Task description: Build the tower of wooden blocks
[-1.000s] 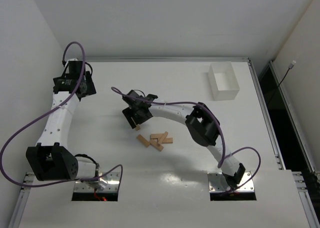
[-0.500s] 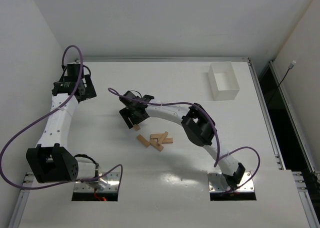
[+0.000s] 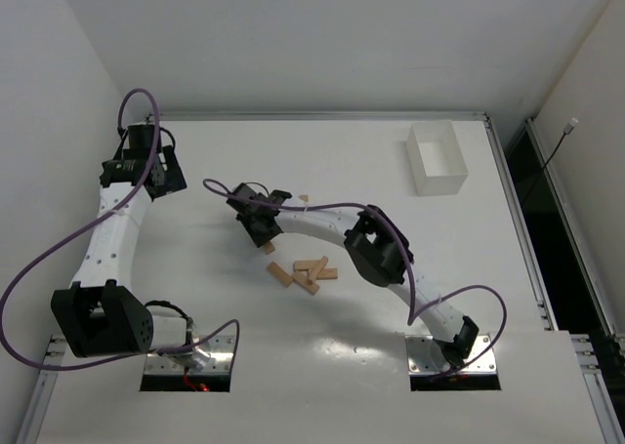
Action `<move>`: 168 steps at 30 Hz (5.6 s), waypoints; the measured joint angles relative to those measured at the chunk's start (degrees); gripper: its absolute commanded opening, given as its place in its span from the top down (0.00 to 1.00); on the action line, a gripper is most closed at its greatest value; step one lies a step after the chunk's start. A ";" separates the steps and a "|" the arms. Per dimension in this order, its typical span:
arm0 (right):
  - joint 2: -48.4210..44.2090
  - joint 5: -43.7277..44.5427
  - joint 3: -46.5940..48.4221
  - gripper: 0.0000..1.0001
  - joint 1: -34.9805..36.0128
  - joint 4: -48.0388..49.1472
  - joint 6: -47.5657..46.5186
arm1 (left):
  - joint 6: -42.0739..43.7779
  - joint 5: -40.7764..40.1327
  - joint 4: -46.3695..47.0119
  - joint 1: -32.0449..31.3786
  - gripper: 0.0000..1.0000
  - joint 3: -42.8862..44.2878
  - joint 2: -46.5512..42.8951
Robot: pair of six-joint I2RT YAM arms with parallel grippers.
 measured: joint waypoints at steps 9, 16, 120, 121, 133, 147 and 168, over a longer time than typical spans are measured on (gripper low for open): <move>-2.84 2.21 -4.46 1.00 0.52 0.90 0.31 | -0.39 -0.09 0.00 0.02 0.01 -0.61 0.00; -12.09 4.33 -8.70 1.00 -1.70 -2.56 4.92 | -1.53 0.63 0.42 0.02 0.01 -4.02 -0.37; -4.57 4.11 -2.67 0.36 -15.63 -4.79 18.78 | -1.70 4.46 1.75 1.07 0.01 -2.80 6.47; -4.44 3.98 -2.71 0.36 -15.63 -4.81 18.73 | -1.70 4.50 1.75 1.07 0.01 -2.80 6.47; -6.84 1.42 -8.20 0.03 -14.69 -0.76 10.62 | -1.70 5.31 1.75 1.07 0.01 -2.80 6.45; -45.66 -12.33 -41.20 0.03 -7.45 11.19 -15.72 | 3.76 18.32 2.89 0.94 0.03 -9.46 -4.15; -59.17 -12.57 -54.93 0.03 -62.10 0.85 -36.02 | 52.04 40.17 -14.56 -40.13 0.23 -5.79 4.15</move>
